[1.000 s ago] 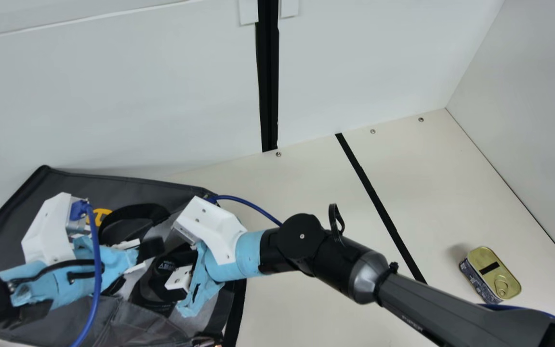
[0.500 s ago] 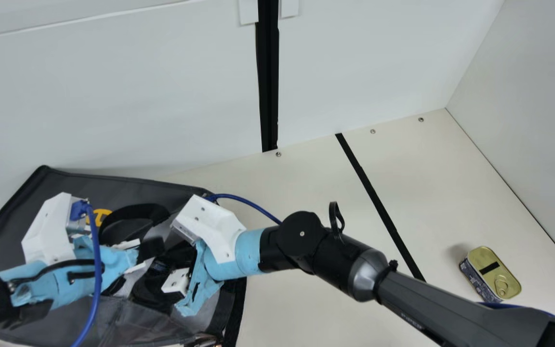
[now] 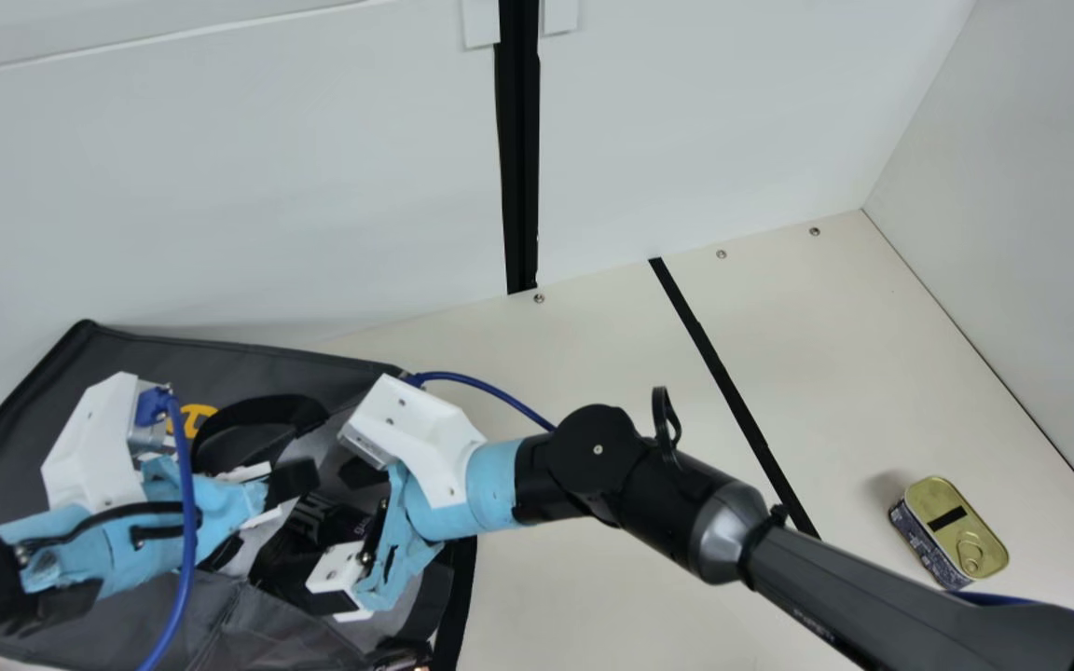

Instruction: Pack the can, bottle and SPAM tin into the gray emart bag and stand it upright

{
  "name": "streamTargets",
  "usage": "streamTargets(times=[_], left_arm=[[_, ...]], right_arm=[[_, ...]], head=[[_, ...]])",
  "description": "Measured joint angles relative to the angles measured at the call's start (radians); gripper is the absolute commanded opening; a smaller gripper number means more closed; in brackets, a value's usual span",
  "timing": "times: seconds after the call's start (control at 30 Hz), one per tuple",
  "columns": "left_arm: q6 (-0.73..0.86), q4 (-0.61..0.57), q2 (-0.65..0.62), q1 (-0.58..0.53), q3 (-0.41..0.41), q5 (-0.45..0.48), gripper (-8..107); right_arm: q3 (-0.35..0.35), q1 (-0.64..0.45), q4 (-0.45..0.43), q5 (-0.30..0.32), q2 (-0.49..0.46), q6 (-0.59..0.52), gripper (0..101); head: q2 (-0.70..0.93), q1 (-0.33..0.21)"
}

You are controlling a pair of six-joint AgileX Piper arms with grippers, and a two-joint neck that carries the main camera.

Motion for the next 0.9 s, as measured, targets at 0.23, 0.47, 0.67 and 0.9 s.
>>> streamTargets(times=[0.23, 0.47, 0.67, 0.9], left_arm=[[0.000, 0.000, 0.000, 0.000, 0.000, 0.000, -8], [0.000, 0.000, 0.000, 0.000, 0.000, 0.000, -8], [0.000, 0.000, 0.000, 0.000, 0.000, 0.000, -8], [0.000, 0.000, 0.000, 0.000, 0.000, 0.000, -8]], right_arm=[[0.038, -0.041, -0.008, 0.047, -0.052, -0.009, 95], [0.085, -0.104, -0.015, 0.119, -0.116, -0.024, 95], [0.117, -0.167, -0.023, 0.185, -0.172, -0.038, 95], [0.140, -0.249, -0.035, 0.279, -0.230, -0.058, 95]], head=[[0.000, 0.000], [0.002, 0.000], [0.000, 0.000], [0.000, 0.000]])
